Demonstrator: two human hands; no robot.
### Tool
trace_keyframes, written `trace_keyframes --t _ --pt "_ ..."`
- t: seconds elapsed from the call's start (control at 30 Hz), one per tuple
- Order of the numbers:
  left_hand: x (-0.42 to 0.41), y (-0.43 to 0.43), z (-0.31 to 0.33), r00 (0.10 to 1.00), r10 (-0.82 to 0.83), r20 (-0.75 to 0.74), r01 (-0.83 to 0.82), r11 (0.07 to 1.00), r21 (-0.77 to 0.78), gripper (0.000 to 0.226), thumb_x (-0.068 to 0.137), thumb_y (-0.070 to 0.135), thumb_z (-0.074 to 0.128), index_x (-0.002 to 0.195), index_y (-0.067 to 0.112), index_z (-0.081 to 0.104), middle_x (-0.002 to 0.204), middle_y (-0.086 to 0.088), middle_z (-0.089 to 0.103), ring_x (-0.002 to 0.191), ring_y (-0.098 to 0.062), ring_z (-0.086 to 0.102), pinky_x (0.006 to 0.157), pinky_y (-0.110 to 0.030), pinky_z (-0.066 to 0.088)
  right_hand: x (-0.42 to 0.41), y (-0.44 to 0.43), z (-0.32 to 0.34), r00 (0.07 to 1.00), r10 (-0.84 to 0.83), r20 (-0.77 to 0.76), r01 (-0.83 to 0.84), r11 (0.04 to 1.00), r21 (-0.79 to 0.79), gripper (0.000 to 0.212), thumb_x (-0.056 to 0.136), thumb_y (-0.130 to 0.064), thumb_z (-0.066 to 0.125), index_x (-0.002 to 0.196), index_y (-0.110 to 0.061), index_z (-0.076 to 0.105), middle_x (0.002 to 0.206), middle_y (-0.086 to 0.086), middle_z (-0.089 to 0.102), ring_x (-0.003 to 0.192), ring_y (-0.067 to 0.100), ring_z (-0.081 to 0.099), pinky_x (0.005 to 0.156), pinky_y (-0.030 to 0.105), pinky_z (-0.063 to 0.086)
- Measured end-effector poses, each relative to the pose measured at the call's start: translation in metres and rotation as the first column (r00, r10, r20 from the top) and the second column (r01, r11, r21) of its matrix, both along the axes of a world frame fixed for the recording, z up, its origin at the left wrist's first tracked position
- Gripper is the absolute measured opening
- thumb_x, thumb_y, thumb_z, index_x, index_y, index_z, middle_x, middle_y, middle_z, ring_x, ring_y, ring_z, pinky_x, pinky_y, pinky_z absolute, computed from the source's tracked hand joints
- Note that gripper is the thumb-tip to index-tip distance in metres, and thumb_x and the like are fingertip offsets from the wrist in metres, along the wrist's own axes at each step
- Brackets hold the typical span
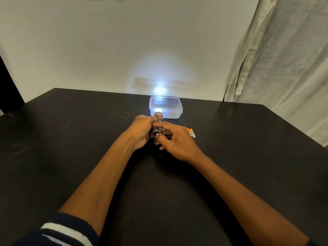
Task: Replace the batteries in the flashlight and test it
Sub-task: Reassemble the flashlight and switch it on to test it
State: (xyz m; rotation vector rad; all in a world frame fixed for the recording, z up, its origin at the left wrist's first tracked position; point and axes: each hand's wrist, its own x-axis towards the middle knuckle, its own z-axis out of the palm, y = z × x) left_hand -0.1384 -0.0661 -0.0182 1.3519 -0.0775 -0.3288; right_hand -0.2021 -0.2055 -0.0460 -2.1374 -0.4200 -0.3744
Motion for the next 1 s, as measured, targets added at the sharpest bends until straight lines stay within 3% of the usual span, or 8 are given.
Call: trace_keyframes --t 0.2,0.5,1.0 --pt "0.0022 -0.0011 -0.0014 1.0 -0.011 0.016 0.011 1.0 -0.008 0.03 0.098 0.021 0.066 0.074 0.003 0.065 0.061 -0.009 0.065 0.052 -0.019 0.066 0.045 -0.027 0.052 -0.001 0.0008 0.0003 1.0 0.0 -0.01 0.001 1.0 0.03 0.038 0.098 -0.02 0.06 0.135 -0.027 0.062 0.096 0.002 0.078 0.08 0.013 0.078 0.072 0.037 0.066" --pt "0.0029 -0.0007 -0.0023 1.0 -0.02 0.007 0.02 1.0 -0.011 0.029 0.096 0.023 0.069 0.076 0.002 0.066 0.065 -0.012 0.066 0.057 -0.022 0.067 0.05 -0.03 0.055 -0.0035 0.0014 0.0033 1.0 0.011 -0.013 -0.01 0.997 0.073 0.037 0.096 -0.016 0.061 0.131 -0.027 0.066 0.094 0.002 0.079 0.081 0.01 0.078 0.07 0.028 0.065" --pt "0.0018 -0.0005 -0.0017 1.0 -0.023 -0.008 0.023 1.0 -0.021 0.026 0.097 0.024 0.068 0.084 0.001 0.067 0.068 -0.011 0.067 0.062 -0.023 0.067 0.059 -0.034 0.059 -0.0037 0.0016 0.0027 1.0 -0.01 0.019 0.01 1.0 0.005 0.038 0.096 -0.02 0.059 0.133 -0.029 0.063 0.091 0.0 0.079 0.078 0.011 0.077 0.074 0.036 0.065"
